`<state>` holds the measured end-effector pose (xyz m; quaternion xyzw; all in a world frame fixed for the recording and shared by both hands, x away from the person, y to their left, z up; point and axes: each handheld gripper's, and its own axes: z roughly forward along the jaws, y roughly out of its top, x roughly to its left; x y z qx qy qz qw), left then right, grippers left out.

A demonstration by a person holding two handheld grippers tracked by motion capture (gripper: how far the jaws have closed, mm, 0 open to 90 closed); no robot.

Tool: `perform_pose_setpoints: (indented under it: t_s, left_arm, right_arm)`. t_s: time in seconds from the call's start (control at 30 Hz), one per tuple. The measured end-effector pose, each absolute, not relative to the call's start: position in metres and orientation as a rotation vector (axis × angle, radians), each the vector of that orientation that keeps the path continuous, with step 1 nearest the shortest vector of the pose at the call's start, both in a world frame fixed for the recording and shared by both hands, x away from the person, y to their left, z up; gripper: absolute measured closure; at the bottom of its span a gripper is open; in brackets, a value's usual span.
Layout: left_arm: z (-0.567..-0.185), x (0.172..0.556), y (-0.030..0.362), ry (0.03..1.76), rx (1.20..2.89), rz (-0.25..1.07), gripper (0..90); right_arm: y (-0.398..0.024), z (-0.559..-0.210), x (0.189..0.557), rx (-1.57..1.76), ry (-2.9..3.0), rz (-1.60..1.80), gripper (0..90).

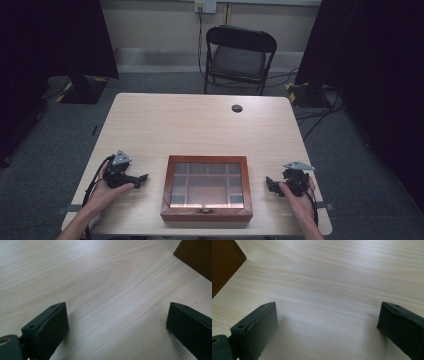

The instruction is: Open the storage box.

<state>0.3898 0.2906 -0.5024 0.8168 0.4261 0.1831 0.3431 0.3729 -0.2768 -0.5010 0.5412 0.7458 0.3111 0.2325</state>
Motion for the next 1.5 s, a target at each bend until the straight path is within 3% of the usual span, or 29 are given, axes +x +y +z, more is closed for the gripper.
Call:
perform_pose_setpoints:
  t_s: [0.17, 0.23, 0.27, 0.33, 0.53, 1.0, 1.03, 1.5]
  left_arm:
    - [-0.502, 0.390, 0.291, 1.109, 2.120, 0.476, 3.3]
    - [-0.502, 0.390, 0.291, 1.109, 2.121, 0.476, 3.3]
    - [-0.502, 0.390, 0.291, 1.109, 2.121, 0.476, 3.3]
    - [-0.502, 0.390, 0.291, 1.109, 2.121, 0.475, 3.3]
    - [-0.502, 0.390, 0.291, 1.108, 2.120, 0.473, 3.2]
    - [-0.502, 0.390, 0.291, 1.108, 2.119, 0.474, 3.1]
    - [-0.502, 0.390, 0.291, 1.108, 2.119, 0.475, 3.1]
    - [-0.502, 0.390, 0.291, 1.108, 2.119, 0.475, 3.1]
  right_arm:
    - [-0.277, -0.501, 0.373, 1.479, 2.054, 0.856, 2.4]
    - [-0.277, -0.499, 0.373, 1.469, 2.066, 0.852, 9.4]
    - [-0.277, -0.498, 0.372, 1.458, 2.070, 0.859, 17.3]
    - [-0.276, -0.496, 0.371, 1.444, 2.067, 0.869, 21.7]
    - [-0.274, -0.488, 0.370, 1.433, 2.104, 0.913, 25.1]
    - [-0.264, -0.445, 0.361, 1.309, 2.222, 1.165, 46.4]
    - [-0.258, -0.441, 0.357, 1.271, 2.251, 1.191, 50.9]
    - [-0.211, -0.421, 0.340, 1.009, 2.454, 1.377, 68.7]
